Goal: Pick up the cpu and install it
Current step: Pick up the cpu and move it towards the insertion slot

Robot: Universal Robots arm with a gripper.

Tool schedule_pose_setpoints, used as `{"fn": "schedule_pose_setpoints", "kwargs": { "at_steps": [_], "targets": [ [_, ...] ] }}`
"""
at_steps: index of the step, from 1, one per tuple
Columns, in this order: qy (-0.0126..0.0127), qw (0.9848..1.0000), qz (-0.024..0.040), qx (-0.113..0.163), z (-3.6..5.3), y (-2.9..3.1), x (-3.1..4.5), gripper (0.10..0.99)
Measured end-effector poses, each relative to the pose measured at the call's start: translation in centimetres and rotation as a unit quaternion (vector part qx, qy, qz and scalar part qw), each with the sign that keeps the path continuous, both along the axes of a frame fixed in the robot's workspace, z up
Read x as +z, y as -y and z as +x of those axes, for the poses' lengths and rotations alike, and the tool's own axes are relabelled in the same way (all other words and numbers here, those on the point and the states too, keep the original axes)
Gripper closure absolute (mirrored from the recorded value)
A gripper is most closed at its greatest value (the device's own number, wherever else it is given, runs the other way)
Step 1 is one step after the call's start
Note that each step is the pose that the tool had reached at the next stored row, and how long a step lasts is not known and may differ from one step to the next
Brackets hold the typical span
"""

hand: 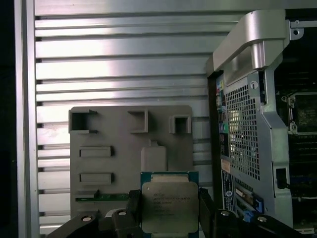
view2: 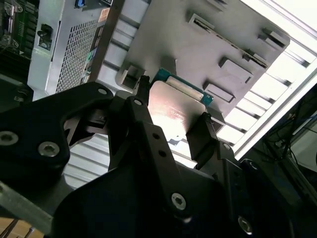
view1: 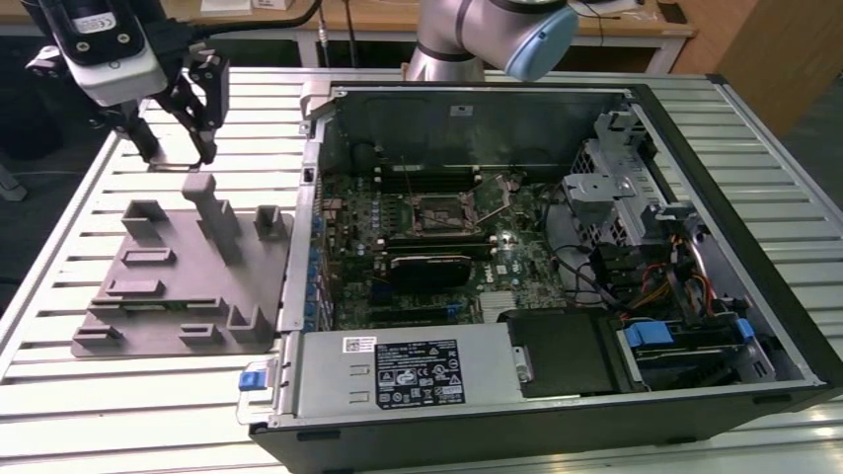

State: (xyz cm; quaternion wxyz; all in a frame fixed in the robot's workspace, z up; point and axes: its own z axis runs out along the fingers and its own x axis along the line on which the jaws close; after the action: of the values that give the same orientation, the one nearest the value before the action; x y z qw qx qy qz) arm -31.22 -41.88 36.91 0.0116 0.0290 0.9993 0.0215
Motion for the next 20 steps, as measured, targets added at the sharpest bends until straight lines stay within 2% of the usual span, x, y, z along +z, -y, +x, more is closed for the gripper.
{"fn": "schedule_pose_setpoints", "kwargs": {
  "at_steps": [5,11,13,15,20],
  "targets": [
    [-0.0003,1.0000,0.0000,0.000,1.41,0.00,0.00,0.541],
    [-0.0010,1.0000,0.0000,0.000,3.65,0.00,0.00,0.541],
    [-0.0014,1.0000,0.0000,0.000,4.94,-0.01,0.00,0.541],
    [-0.0017,1.0000,0.0000,0.000,5.73,-0.01,0.00,0.541],
    [-0.0019,1.0000,0.0000,0.000,6.98,-0.01,0.00,0.541]
  ]
}}
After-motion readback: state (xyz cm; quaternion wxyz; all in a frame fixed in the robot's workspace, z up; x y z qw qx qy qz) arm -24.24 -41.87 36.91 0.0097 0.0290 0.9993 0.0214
